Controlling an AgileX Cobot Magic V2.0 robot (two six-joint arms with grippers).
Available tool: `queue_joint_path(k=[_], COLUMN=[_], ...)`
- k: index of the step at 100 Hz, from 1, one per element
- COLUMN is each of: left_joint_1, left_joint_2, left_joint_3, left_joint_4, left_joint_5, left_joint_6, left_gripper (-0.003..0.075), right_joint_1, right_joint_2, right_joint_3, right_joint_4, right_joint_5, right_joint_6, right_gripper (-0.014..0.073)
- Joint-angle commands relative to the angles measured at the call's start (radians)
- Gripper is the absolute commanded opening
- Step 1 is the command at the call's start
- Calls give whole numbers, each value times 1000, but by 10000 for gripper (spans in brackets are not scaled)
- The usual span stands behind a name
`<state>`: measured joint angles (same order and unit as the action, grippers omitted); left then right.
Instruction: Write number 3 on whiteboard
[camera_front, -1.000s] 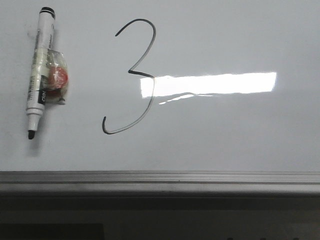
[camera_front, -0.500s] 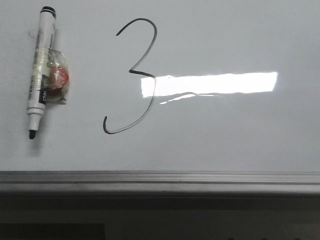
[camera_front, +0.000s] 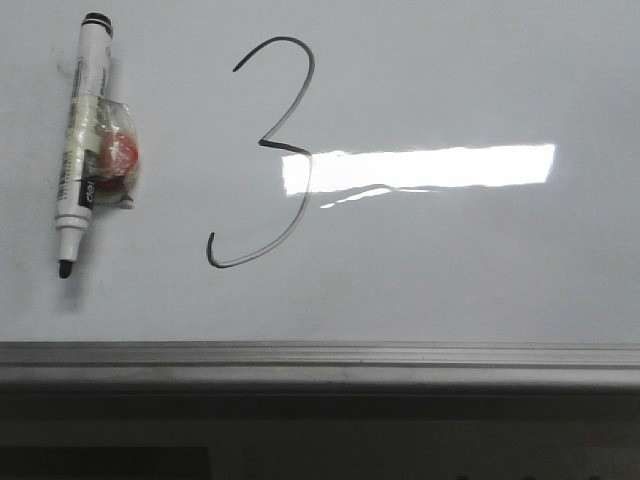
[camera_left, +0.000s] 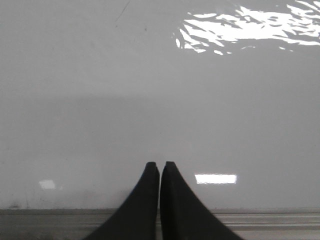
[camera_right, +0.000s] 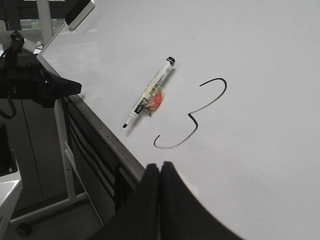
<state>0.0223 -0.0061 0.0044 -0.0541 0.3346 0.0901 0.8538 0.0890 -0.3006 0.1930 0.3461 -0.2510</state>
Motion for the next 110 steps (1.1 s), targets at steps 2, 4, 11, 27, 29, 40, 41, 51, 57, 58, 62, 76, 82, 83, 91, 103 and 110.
queue_joint_path(k=[2, 4, 11, 27, 29, 40, 41, 51, 57, 58, 62, 76, 82, 83, 91, 103, 110], left_joint_1=[1, 1, 1, 1, 1, 1, 1, 1, 1, 1, 1, 1, 1, 1, 1, 1, 1], left_joint_2=[-26, -26, -26, -26, -26, -26, -26, -26, -26, -26, -26, -26, -26, -26, -26, -26, -26], left_joint_3=[33, 33, 33, 33, 33, 33, 33, 33, 33, 33, 33, 33, 33, 33, 33, 33, 33], left_joint_4=[-12, -12, -12, -12, -12, -12, -12, -12, -12, -12, -12, -12, -12, -12, -12, -12, -12], left_joint_5=[-51, -51, -51, -51, -51, -51, -51, -51, -51, -51, -51, -51, -51, -51, -51, -51, -51], left_joint_6=[-9, -9, -9, -9, -9, -9, -9, -9, -9, -9, -9, -9, -9, -9, -9, -9, -9], left_gripper=[-20, -20, -20, -20, -20, -20, -20, -20, -20, -20, -20, -20, -20, -20, -20, -20, -20], right_joint_1=[-7, -7, -7, -7, -7, -59, -65, -182, -261, -282, -333, -523, -587, -593, -652, -683, -700], right_joint_2=[12, 12, 12, 12, 12, 12, 12, 12, 12, 12, 12, 12, 12, 12, 12, 12, 0], right_joint_3=[-25, -25, -25, -25, -23, 7, 13, 64, 100, 104, 125, 189, 215, 223, 255, 290, 309], right_joint_4=[-4, -4, -4, -4, -4, -5, -5, -5, -5, -5, -5, -5, -8, -12, -103, -167, -171], right_joint_5=[-83, -83, -83, -136, -153, -285, -295, -404, -446, -448, -457, -457, -461, -463, -464, -459, -452], right_joint_6=[-2, -2, -2, -2, -2, -2, -2, -2, -2, 0, 5, 90, 116, 121, 121, 121, 121], right_gripper=[-66, -66, -66, -66, -66, -66, -66, -66, -66, -66, -66, -66, -66, -66, -66, -66, -66])
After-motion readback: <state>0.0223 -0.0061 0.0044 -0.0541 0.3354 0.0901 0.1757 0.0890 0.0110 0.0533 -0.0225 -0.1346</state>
